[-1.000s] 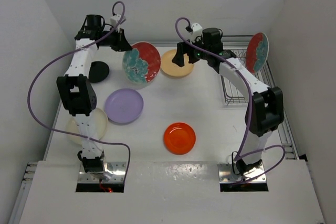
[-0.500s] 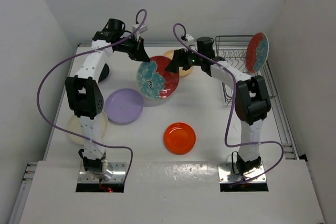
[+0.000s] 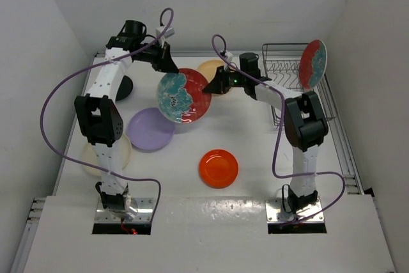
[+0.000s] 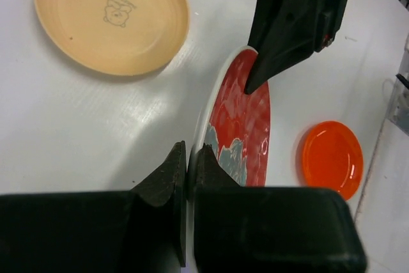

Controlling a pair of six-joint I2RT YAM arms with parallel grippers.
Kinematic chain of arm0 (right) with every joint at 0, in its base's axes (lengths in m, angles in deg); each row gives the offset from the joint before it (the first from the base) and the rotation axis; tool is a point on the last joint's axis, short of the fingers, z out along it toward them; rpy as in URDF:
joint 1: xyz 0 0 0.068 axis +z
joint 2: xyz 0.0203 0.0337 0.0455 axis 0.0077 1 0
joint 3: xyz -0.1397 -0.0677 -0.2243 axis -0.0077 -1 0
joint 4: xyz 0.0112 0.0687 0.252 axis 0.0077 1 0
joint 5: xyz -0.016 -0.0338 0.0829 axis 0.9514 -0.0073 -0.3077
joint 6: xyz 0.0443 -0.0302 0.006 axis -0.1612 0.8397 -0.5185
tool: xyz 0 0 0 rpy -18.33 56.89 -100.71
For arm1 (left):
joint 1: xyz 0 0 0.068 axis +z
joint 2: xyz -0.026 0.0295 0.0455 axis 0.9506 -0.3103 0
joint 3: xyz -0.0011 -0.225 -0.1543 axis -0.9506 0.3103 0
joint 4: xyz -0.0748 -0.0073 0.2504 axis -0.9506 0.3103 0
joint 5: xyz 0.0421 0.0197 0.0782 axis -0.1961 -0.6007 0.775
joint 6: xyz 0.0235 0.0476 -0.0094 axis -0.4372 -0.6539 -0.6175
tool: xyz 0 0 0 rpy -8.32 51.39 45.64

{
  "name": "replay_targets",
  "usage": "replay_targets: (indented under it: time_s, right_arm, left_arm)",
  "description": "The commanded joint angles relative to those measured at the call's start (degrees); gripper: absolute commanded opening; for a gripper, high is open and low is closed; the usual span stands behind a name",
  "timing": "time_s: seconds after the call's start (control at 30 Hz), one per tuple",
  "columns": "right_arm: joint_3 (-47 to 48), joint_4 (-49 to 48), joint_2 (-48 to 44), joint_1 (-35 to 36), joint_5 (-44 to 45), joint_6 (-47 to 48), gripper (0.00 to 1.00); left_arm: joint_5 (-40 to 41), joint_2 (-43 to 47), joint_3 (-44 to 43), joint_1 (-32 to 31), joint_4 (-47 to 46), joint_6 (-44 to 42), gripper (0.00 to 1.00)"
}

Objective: Load the plates into the dish rack

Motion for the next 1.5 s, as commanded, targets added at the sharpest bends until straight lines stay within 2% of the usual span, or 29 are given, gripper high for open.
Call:
replay_targets:
  time_s: [0.0,0.03,0.07,0.13,0.17,0.23,0.33,0.47,0.57,0.73,0.8,0.83,0.93,1.17,1.47]
  right_arm:
    - [-3.26,-6.94,-7.24,0.97,0.05,-2.61,0.00]
    - [-5.01,-7.56,-8.20,0.88,0.50,-2.70,0.00]
    - [-5.38,-8.00,-11.17,0.53,2.07,-2.96,0.00]
    - [-5.65,-6.43,-14.08,-0.78,5.13,-3.32,0.00]
    - [-5.56,-5.90,-16.37,-1.57,6.20,-3.32,0.00]
    - [-5.04,-5.28,-19.37,-2.37,8.83,-2.79,0.00]
    - [-2.49,-2.12,-22.54,-5.00,14.01,-1.39,0.00]
    - [6.10,5.86,-23.95,-10.45,22.02,0.37,0.00]
    - [10.68,10.62,-24.21,-14.84,28.43,2.39,0.00]
    - [21.05,17.56,-22.81,-20.20,46.59,13.96,0.00]
    - [22.91,17.49,-21.66,-21.00,53.12,16.88,0.00]
    - [25.18,16.88,-20.70,-21.35,59.93,22.03,0.00]
    - [26.78,14.42,-18.24,-22.23,65.78,30.49,0.00]
    - [27.32,6.34,-12.18,-23.46,72.21,43.86,0.00]
    - [23.18,0.09,-8.74,-23.64,74.59,50.56,0.00]
  left_arm:
    - [-4.12,4.68,-4.92,0.20,-1.81,2.64,0.00]
    - [-3.24,4.68,-4.92,0.90,-2.33,2.64,0.00]
    - [-2.10,4.68,-5.53,1.42,-2.34,3.34,0.13]
    - [2.55,4.68,-6.15,1.95,-2.34,3.87,0.45]
    - [4.13,4.68,-6.15,1.96,-2.34,3.18,0.75]
    - [8.62,5.21,-7.98,2.48,-2.34,3.17,0.98]
    - [14.59,5.21,-11.58,4.15,-2.34,4.48,1.00]
    - [22.68,4.68,-12.92,7.92,-3.57,8.61,1.00]
    - [23.22,5.21,-11.18,12.06,-4.09,9.15,1.00]
    - [22.61,6.35,-6.16,15.93,-4.10,9.15,1.00]
    - [21.38,6.35,-4.41,16.64,-4.10,9.15,1.00]
    - [21.38,6.35,-4.39,17.16,-4.10,9.15,1.00]
    - [20.85,6.35,-2.99,17.16,-4.10,8.54,1.00]
    - [21.38,5.30,-0.35,17.16,-4.10,7.39,1.00]
    - [21.38,4.77,1.23,17.16,-4.10,6.86,1.00]
